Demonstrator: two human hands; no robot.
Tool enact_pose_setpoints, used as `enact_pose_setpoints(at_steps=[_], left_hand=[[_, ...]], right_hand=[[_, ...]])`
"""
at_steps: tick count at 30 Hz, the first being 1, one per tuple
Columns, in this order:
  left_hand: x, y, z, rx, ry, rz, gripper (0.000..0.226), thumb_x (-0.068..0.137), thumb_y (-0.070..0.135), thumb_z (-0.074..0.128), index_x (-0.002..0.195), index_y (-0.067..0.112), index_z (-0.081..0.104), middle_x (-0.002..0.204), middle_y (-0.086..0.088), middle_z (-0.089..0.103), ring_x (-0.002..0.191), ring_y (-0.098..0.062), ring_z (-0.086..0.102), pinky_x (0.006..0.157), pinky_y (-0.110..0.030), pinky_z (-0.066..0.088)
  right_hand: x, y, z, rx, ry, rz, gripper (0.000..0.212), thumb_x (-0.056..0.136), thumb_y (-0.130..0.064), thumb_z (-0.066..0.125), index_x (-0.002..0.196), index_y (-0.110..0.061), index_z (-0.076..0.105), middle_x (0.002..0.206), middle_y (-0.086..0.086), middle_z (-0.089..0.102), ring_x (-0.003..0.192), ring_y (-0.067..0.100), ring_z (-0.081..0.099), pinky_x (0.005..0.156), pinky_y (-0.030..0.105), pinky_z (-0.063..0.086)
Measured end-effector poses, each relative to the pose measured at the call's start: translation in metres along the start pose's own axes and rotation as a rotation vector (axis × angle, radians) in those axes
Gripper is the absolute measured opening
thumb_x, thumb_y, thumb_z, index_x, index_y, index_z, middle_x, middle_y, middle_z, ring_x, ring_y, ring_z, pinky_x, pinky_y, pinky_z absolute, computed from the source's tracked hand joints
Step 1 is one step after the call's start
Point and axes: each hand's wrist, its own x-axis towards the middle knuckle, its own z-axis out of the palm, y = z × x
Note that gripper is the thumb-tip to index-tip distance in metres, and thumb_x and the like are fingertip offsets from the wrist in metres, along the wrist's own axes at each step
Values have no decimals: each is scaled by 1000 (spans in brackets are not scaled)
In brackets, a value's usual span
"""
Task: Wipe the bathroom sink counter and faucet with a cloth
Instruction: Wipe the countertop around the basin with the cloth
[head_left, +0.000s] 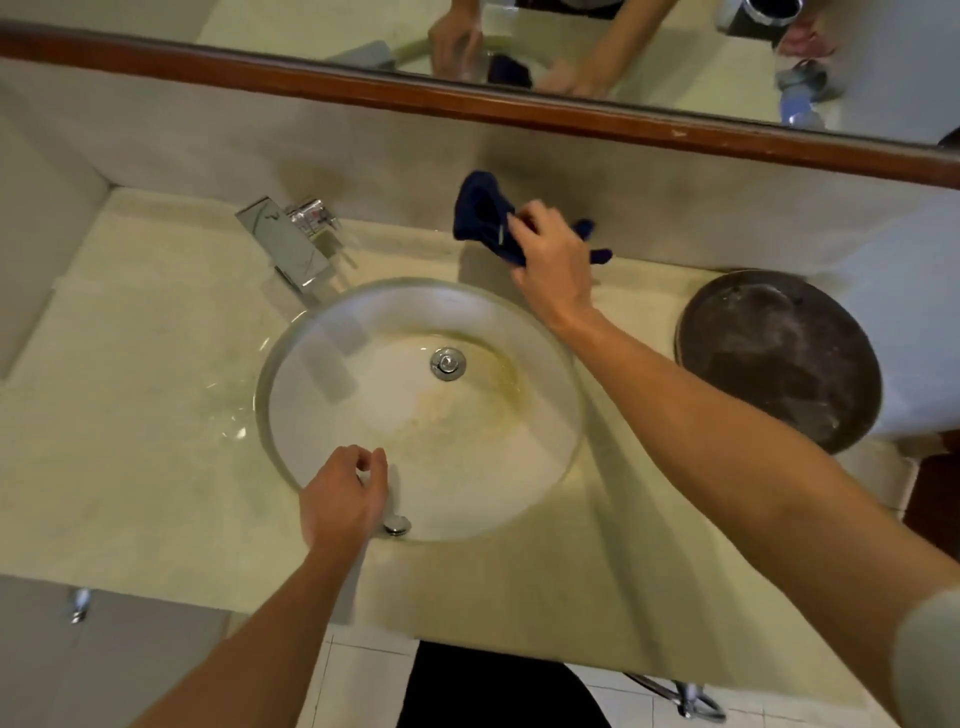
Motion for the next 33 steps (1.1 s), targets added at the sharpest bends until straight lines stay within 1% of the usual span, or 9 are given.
enact_pose_setpoints(at_steps=[3,5,8,11,17,23,28,30,33], left_hand=[[-1,0,0,7,10,-5,25,99,52,48,92,32,60,76,14,62,66,-11,60,66,-30,45],[-2,3,-1,16,21,7,23,100,50,50,91,31,60,79,14,63,62,-6,57,64,-28,44],[-3,5,-3,-5,30,-6,21,100,46,53,87,30,60,77,14,63,60,1,54,62,-27,41],[-3,6,-2,1,38,-12,23,100,45,52,86,29,61,77,14,63,59,4,53,61,-28,42],[-4,8,0,58,49,3,27,101,48,49,85,30,60,77,13,62,56,0,54,61,-28,48],[-1,5,3,59,46,-1,28,101,49,49,85,28,59,75,11,61,62,-15,59,63,-31,49],[-1,2,3,40,60,22,27,102,47,50,85,28,61,74,13,61,64,-13,60,65,-34,51],[-2,1,4,46,67,26,27,102,46,50,85,27,61,73,13,61,64,-13,60,65,-35,52],[-2,2,4,44,70,28,26,102,45,51,84,28,60,72,13,61,64,-13,60,65,-34,50]], right_hand=[[21,-17,60,-122,-154,-109,51,69,-7,86,118,-12,72,102,11,65,79,30,60,60,37,46],[21,-23,86,-156,-226,-93,60,62,-6,85,120,-14,72,105,10,66,83,32,61,66,37,47],[26,-17,88,-159,-232,-112,63,63,-7,83,125,-14,70,113,12,67,90,34,62,75,41,50],[22,14,77,-188,-225,-159,63,68,-8,80,129,-14,68,116,13,66,92,37,61,75,43,47],[-7,62,40,-83,-127,-20,60,72,5,66,130,-13,68,114,12,64,96,37,57,79,43,43],[22,46,38,-10,133,-276,47,83,-1,59,127,-13,69,113,13,68,97,29,53,77,38,41],[46,41,71,-156,35,-567,33,91,-9,59,122,-15,70,112,12,69,93,31,63,76,39,51],[41,48,73,-157,-24,-529,36,91,-10,53,123,-13,69,111,13,69,89,34,65,76,40,52],[17,66,64,-104,-57,-270,47,81,-1,56,125,-12,69,111,14,68,88,37,62,74,42,52]])
